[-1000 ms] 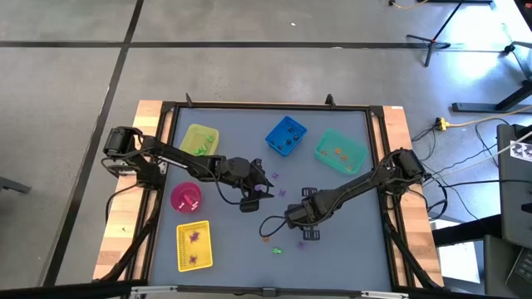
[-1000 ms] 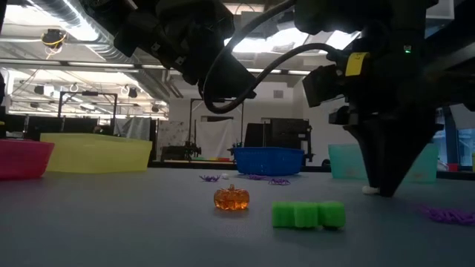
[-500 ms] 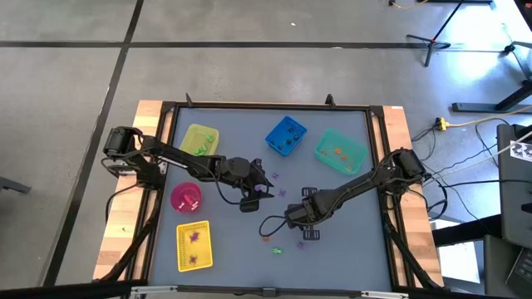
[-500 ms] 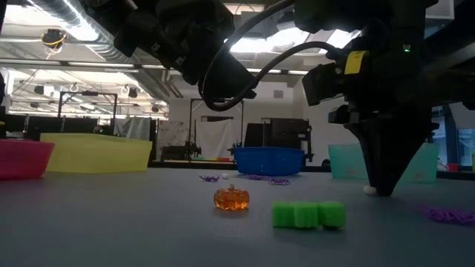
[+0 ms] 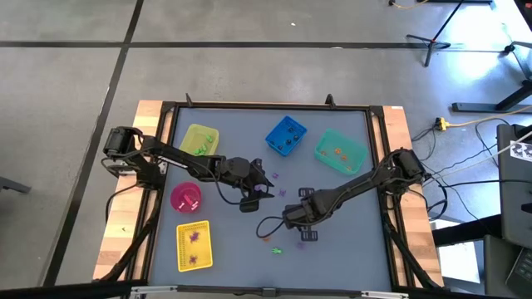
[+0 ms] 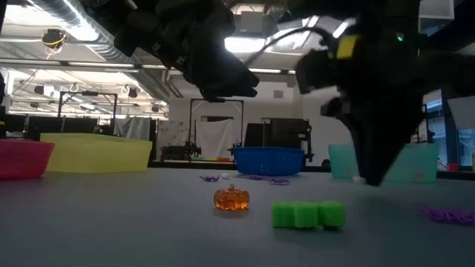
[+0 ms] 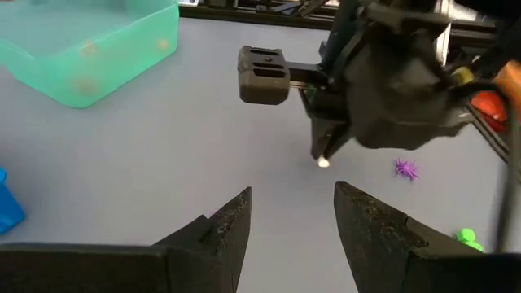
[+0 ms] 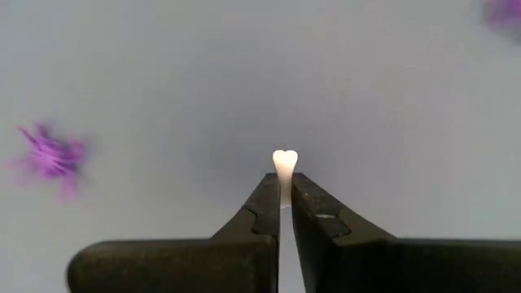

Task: Sort Halloween decoration
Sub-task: Put the white bone toy into the red bowl

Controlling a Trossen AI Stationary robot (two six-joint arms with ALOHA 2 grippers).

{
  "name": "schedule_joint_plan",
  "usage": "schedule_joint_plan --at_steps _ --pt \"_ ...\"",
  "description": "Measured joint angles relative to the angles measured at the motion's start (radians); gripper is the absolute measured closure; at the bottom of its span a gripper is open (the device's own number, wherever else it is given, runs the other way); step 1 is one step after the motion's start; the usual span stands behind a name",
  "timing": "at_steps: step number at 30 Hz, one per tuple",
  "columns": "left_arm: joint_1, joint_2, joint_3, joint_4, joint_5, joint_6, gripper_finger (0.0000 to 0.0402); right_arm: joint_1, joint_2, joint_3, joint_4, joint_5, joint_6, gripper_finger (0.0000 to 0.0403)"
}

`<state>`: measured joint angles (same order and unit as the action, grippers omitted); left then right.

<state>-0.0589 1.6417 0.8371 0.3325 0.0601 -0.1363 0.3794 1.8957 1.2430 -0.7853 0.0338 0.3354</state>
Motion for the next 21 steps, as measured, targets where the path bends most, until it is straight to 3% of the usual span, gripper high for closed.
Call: schedule_joint_plan --at_steps 11,21 --pt "0.000 -0.054 0.001 -0.048 0.004 0.077 0.0240 -0.016 0.000 0.096 0.049 0.063 -0.105 0.0386" --pt "-0.029 -0.315 0.002 -0.458 -0.051 0.064 0.0240 -0.095 0.000 0.119 0.264 0.069 -0.237 0.0386"
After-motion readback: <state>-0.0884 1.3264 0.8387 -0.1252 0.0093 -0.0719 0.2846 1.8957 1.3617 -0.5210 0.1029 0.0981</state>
